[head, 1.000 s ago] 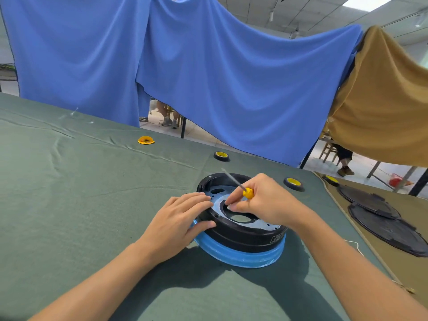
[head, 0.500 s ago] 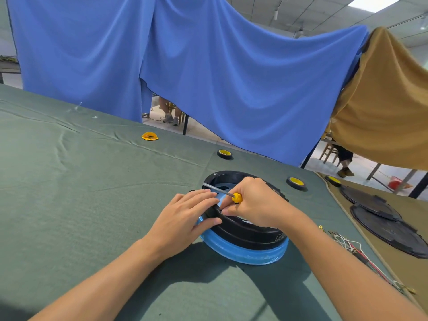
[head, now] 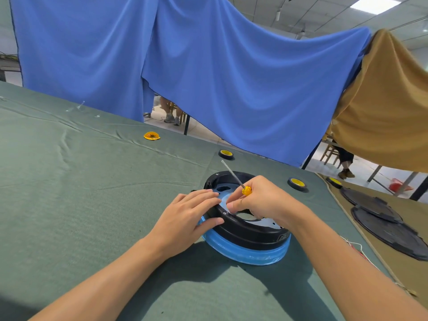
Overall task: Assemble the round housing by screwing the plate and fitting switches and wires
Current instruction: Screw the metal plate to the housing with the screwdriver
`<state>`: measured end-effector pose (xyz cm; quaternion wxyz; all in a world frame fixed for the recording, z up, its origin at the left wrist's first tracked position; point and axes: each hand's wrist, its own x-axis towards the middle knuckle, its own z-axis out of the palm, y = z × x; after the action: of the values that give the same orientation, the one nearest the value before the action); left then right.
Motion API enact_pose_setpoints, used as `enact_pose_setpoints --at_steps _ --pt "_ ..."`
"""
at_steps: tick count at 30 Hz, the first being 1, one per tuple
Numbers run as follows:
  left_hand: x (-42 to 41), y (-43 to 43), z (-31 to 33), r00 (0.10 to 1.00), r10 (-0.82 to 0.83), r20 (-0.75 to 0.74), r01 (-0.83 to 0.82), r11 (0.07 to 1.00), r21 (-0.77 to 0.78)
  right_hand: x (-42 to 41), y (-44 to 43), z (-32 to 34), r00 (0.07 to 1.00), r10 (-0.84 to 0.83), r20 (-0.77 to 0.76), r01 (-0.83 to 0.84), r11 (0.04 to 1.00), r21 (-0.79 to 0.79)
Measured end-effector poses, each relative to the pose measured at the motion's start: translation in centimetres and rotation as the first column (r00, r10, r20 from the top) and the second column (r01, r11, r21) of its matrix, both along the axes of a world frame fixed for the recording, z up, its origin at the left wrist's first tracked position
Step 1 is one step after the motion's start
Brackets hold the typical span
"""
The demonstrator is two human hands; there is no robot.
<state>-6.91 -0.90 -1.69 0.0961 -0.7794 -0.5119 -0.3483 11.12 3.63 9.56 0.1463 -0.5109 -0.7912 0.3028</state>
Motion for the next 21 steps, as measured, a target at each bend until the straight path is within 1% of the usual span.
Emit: enact_pose_setpoints --at_steps 2,6,8,12,14,16,19,21 --pt "0.0 0.0 0.0 1.0 0.003 -0.004 -0.003 1.0 0.005 0.0 -0.1 -0.3 1.0 0.013 0.012 -0.012 0.999 -0.053" --pt "0.0 0.0 0.0 1.0 0.0 -0.018 0.001 1.0 0.021 -0.2 0.1 -0.4 1.0 0.01 0.007 -0.009 0.996 -0.083" --pt "0.1 0.0 -0.1 1.0 0.002 -0.03 0.0 0.999 0.053 -0.3 0.3 -0.4 1.0 -0.008 -0.007 0.007 0.994 -0.109" --pt "-0.1 0.1 -0.3 0.996 0.003 -0.084 0.015 0.978 0.208 -0.5 0.6 -0.4 0.999 -0.03 0.044 0.036 0.989 -0.146" --pt "-0.3 0.0 -0.4 0.991 -0.019 -0.135 0.06 0.95 0.306 -0.5 0.7 -0.3 0.998 -0.016 0.06 0.028 0.978 -0.204" --pt "-0.5 -0.1 -0.5 0.981 -0.044 -0.191 0.111 0.927 0.358 -0.5 0.9 -0.3 0.999 0.005 0.039 0.005 0.966 -0.258" --pt "-0.8 -0.2 -0.7 0.97 -0.048 -0.236 0.131 0.927 0.351 -0.5 1.0 -0.2 1.0 0.012 0.006 -0.01 0.958 -0.286" --pt "-0.9 -0.2 -0.7 0.966 -0.043 -0.256 0.129 0.936 0.328 -0.4 0.8 -0.2 1.0 0.015 0.016 -0.011 0.971 -0.238"
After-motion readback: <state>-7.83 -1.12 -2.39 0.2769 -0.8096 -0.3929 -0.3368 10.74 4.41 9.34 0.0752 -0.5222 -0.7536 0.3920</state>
